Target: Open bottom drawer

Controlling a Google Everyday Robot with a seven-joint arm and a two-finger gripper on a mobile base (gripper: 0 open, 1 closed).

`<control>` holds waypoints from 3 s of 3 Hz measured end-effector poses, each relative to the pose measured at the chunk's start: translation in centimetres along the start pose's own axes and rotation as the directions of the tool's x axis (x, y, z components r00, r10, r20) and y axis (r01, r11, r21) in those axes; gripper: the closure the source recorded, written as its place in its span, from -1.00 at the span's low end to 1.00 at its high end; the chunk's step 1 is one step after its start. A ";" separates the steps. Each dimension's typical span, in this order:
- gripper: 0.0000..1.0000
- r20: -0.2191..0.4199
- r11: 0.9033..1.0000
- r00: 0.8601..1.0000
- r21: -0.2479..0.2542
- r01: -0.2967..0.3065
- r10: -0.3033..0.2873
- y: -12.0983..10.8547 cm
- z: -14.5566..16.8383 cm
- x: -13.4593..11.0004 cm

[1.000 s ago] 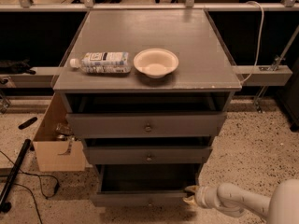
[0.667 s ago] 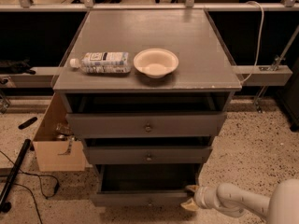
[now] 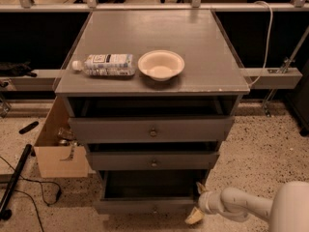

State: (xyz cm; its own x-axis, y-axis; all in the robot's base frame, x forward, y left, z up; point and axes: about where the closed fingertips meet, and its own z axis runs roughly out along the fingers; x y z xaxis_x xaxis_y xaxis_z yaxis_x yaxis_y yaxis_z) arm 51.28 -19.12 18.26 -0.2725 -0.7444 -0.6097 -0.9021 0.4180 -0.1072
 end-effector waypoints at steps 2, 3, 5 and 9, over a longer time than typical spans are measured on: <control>-0.74 -0.027 0.999 0.999 -0.042 0.031 -0.032 -0.4 3.5 -1.6; -0.27 -0.027 0.999 0.999 -0.042 0.031 -0.032 -0.4 3.6 -1.6; 0.81 0.012 0.999 1.000 -0.035 0.018 -0.017 2.1 0.8 -0.2; 0.78 0.084 0.997 0.996 -0.072 0.034 -0.028 6.8 0.2 -1.8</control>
Offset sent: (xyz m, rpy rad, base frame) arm 0.0167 0.0221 -0.0165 -0.0223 0.0249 0.0345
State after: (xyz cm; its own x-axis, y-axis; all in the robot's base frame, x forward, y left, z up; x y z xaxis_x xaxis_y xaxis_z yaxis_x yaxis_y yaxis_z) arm 45.69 -14.80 18.50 -0.2177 -0.7092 -0.6706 -0.9327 0.3535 -0.0711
